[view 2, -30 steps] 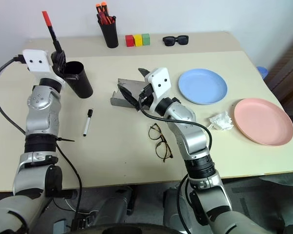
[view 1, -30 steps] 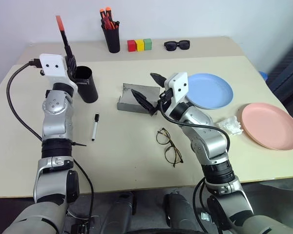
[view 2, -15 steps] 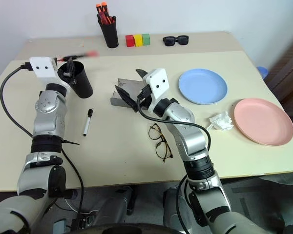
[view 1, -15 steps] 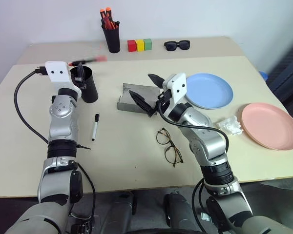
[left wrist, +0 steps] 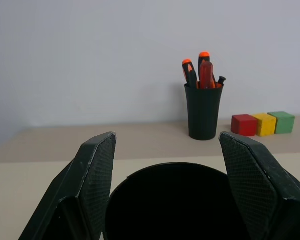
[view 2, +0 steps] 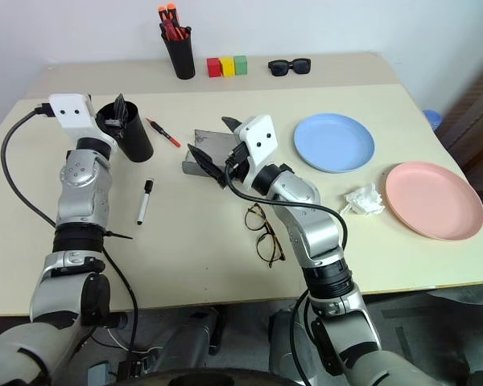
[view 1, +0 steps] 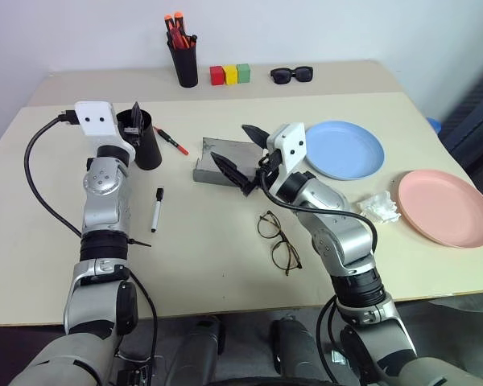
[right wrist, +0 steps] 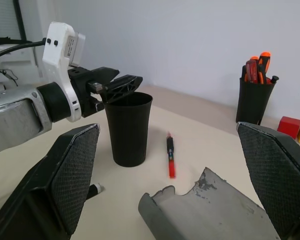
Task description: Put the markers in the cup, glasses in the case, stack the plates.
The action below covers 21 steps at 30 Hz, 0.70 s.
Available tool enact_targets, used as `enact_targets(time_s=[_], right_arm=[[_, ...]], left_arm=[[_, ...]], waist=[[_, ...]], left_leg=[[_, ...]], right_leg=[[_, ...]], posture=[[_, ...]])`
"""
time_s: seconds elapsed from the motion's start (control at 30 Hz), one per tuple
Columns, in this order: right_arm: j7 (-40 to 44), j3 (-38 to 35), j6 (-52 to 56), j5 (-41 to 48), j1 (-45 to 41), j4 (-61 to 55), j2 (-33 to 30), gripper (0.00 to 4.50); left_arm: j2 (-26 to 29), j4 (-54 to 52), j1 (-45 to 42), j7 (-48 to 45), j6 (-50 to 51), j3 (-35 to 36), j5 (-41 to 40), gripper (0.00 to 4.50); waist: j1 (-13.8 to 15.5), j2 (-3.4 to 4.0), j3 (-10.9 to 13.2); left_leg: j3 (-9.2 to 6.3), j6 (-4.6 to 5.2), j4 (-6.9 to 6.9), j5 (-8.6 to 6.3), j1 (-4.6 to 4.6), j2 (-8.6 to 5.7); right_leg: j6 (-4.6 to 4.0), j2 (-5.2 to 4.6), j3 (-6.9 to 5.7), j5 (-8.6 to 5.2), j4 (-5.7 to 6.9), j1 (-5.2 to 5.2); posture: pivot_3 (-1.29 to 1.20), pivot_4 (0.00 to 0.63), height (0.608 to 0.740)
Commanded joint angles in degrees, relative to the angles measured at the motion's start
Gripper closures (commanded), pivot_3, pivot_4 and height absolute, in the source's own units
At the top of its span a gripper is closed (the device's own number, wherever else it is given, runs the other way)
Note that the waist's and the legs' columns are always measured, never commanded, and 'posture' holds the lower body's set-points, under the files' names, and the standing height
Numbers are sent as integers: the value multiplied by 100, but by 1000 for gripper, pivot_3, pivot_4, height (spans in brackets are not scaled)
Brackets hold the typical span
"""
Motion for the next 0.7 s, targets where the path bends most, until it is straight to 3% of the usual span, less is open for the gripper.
enact_targets(time_s=[0.03, 0.47, 0.7], right_arm=[[17, 14, -58, 67, -29, -256, 56, 0], [35, 33, -91, 76, -42, -173, 60, 0], [-2, -3, -123, 78, -34, -122, 89, 0]], left_arm=[[10, -186, -48, 43, -95, 44, -17, 1150], [-131, -1049, -66, -314, -68, -52, -329, 1150], [-340, -2223, 187, -774, 1189, -697, -459, 1150]], waist=[[0, 0, 0], [0, 0, 0], [-3, 0, 0]], left_leg=[[0, 0, 0, 0, 0, 0], [-1, 0, 1, 0, 0, 0], [0, 0, 3, 0, 2, 0]], right_leg=[[0, 0, 0, 0, 0, 0], [0, 0, 0, 0, 0, 0], [0, 0, 1, 0, 0, 5]], posture=[[0, 150, 740], [0, 150, 740], [0, 150, 740]])
